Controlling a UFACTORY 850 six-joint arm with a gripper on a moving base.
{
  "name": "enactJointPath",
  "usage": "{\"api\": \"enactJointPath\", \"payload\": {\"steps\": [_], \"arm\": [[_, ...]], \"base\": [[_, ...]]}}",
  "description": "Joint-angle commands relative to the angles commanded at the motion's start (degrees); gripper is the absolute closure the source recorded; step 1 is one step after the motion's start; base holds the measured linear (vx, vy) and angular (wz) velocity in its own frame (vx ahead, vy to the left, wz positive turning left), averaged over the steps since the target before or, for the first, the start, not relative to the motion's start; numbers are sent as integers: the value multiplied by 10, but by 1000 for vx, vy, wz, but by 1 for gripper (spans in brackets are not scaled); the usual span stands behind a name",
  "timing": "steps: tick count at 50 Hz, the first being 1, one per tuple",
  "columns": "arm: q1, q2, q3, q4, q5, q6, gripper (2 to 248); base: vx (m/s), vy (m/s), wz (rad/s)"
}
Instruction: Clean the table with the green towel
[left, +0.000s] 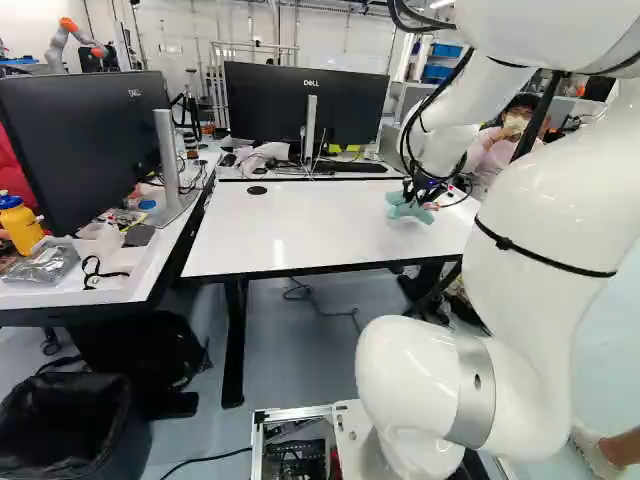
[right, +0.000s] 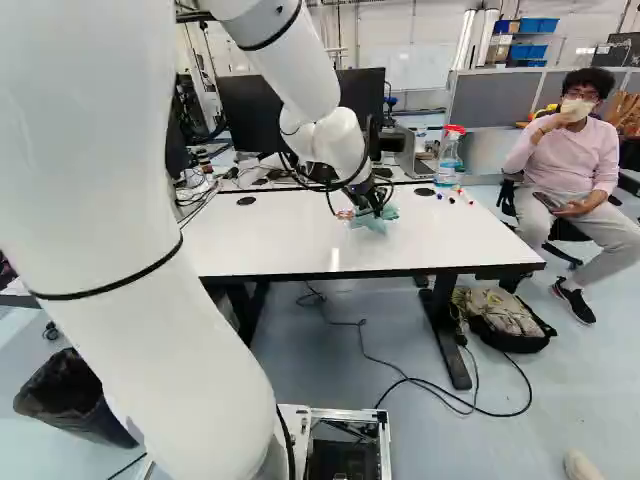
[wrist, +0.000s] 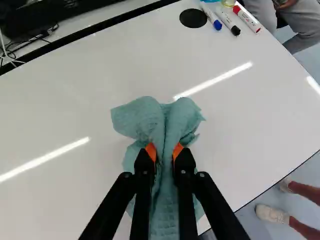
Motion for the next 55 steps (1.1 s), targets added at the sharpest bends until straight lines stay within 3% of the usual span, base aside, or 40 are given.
{"api": "enactJointPath", "payload": {"steps": [35,55], "arm": [[-9,-58,-11,0,73,0,196],[-11,-73,-11,0,80,0,196]], "base": [[0,0,0],[0,0,0]]}}
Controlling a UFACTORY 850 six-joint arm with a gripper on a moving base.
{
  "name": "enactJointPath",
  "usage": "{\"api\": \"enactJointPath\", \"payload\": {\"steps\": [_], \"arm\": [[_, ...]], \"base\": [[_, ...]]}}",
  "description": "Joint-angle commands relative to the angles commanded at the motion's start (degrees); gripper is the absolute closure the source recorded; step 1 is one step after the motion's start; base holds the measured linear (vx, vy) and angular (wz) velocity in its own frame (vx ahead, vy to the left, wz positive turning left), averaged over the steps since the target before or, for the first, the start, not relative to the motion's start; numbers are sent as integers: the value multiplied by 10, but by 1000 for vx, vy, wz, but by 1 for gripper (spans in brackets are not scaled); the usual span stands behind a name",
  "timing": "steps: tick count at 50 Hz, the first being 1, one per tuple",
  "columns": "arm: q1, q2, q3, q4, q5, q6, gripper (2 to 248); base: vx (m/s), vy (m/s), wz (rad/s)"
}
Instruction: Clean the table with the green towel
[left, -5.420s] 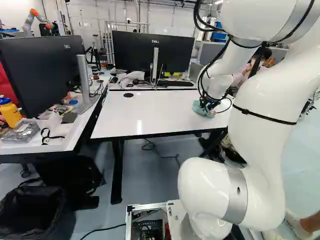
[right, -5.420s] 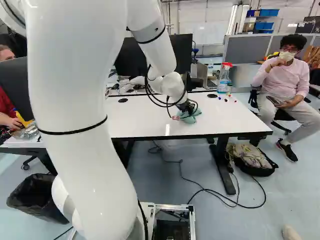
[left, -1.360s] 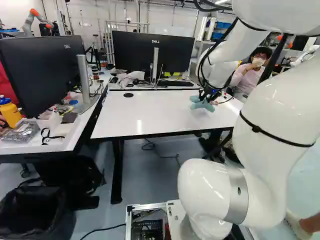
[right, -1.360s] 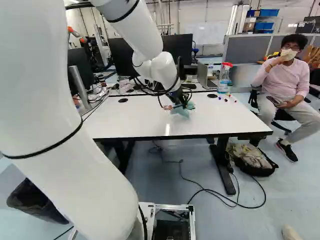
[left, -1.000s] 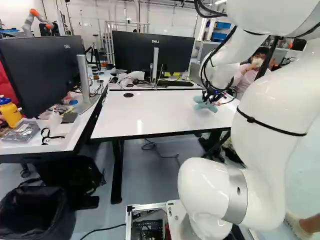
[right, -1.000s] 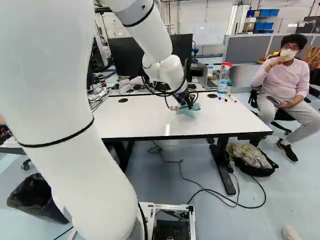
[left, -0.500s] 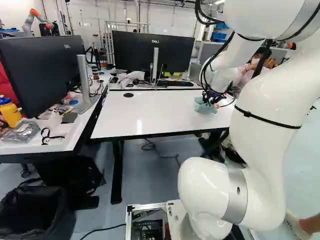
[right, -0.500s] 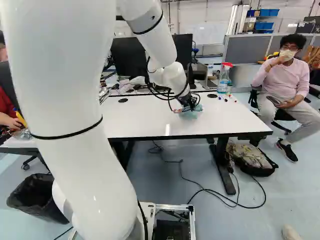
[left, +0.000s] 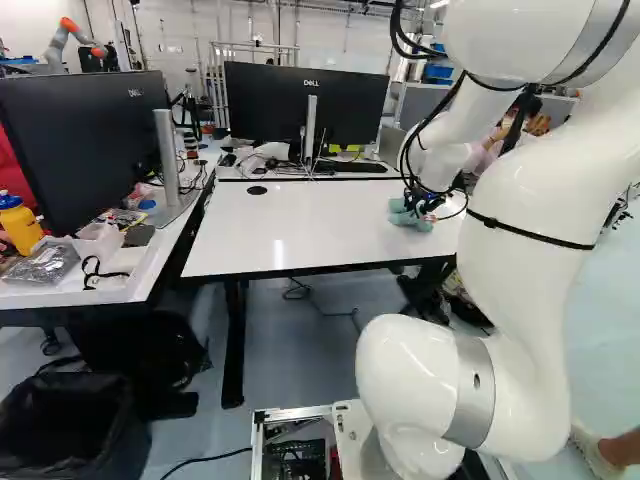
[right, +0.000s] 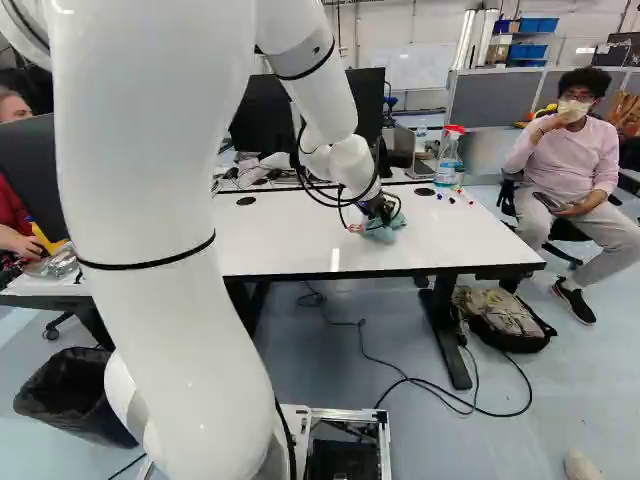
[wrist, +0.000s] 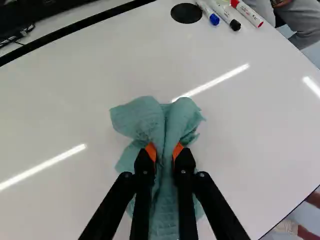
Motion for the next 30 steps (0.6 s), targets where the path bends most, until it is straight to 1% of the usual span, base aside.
{"api": "enactJointPath", "payload": {"steps": [8,24,30], "arm": [[0,0,0,0,-1,0,196],[0,0,0,0,-26,0,196],[0,0,0,0,-27,0,196]], "base": [[0,0,0],[0,0,0],[0,0,0]]}}
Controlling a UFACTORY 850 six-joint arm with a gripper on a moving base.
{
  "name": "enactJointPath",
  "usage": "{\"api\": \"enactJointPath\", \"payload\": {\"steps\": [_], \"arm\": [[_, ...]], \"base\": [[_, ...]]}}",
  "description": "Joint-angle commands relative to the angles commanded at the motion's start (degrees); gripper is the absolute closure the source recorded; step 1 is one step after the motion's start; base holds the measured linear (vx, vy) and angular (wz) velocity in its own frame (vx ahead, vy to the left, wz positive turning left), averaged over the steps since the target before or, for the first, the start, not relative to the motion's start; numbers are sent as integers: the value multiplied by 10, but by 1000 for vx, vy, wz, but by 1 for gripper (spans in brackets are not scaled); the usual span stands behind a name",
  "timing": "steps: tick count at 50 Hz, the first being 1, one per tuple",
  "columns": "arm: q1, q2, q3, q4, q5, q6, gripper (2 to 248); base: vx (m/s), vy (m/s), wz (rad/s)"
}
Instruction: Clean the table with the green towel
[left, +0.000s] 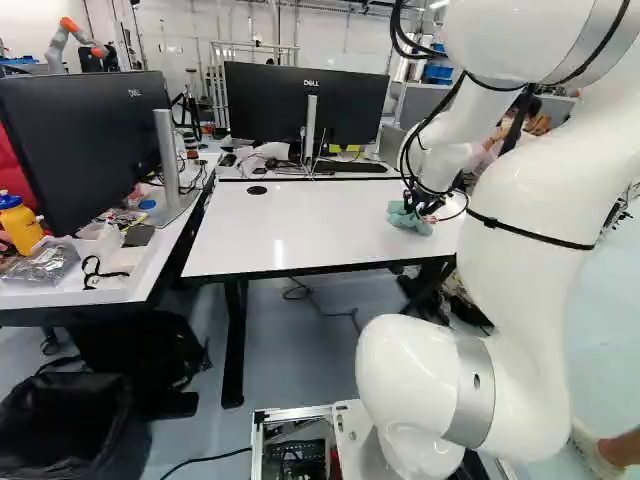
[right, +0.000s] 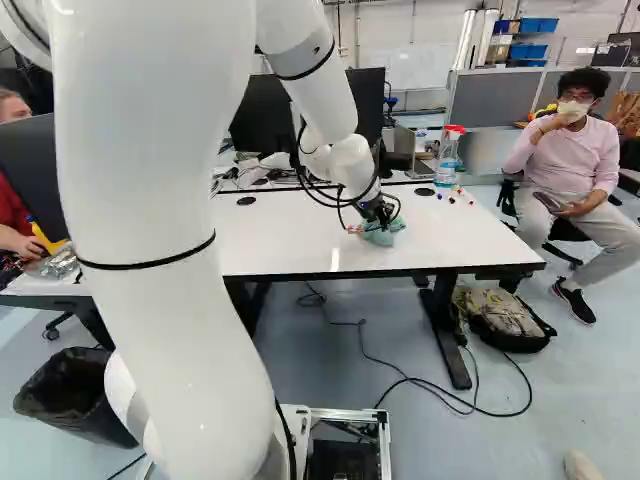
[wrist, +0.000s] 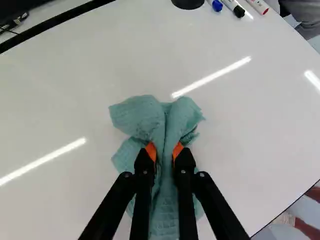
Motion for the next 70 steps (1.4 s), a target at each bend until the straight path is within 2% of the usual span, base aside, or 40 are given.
{"api": "enactJointPath", "payload": {"steps": [57,70], "arm": [[0,0,0,0,-7,0,196],[18,-4,-4,0,-7,0,196]], "base": [[0,0,0],[0,0,0]]}}
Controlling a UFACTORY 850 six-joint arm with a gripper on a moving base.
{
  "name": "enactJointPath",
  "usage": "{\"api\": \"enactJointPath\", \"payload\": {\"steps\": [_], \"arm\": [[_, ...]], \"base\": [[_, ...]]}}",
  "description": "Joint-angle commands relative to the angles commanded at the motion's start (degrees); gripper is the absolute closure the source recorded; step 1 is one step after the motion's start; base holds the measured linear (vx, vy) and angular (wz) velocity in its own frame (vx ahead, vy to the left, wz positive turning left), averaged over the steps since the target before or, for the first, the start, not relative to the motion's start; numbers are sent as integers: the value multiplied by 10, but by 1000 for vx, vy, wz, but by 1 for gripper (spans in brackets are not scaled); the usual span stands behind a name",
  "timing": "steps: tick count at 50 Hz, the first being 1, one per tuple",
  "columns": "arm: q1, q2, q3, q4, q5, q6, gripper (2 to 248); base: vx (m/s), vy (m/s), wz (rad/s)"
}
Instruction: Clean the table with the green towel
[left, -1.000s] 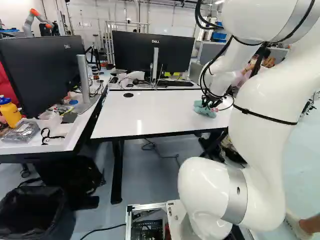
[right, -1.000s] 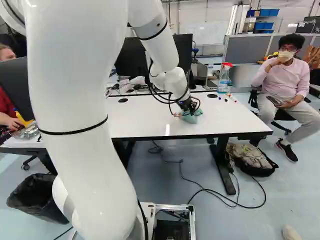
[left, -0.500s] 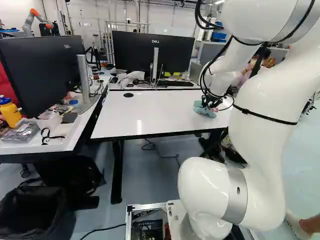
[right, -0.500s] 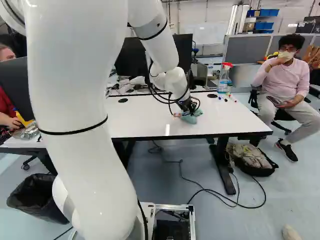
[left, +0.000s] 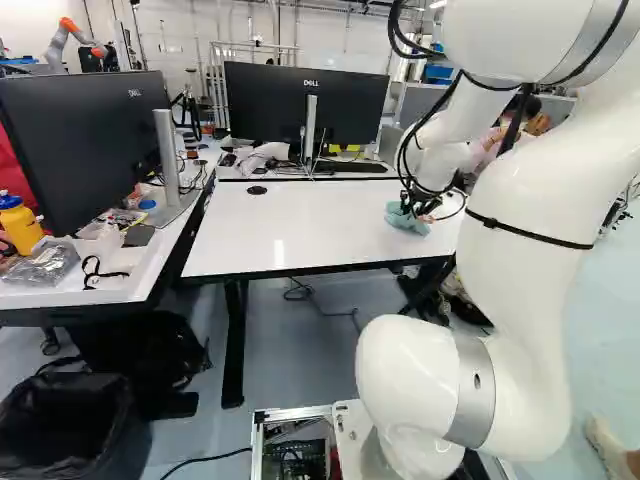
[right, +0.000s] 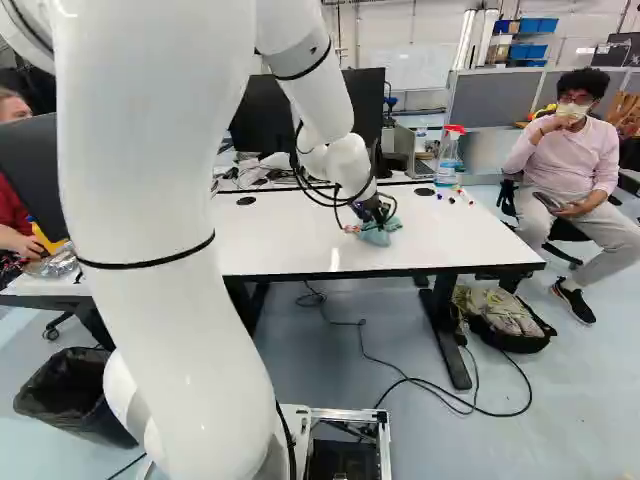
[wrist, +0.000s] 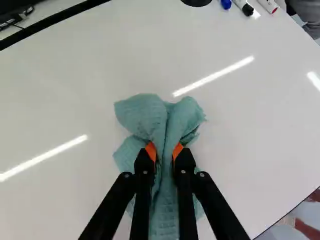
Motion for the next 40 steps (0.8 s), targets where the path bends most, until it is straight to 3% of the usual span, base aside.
{"api": "enactJointPath", "payload": {"steps": [14,28,40], "arm": [[4,-29,-35,0,0,0,196],[-18,-39,-48,0,0,0,196],[-37,-28,-34,0,0,0,196]], "base": [[0,0,0],[0,0,0],[0,0,0]]}}
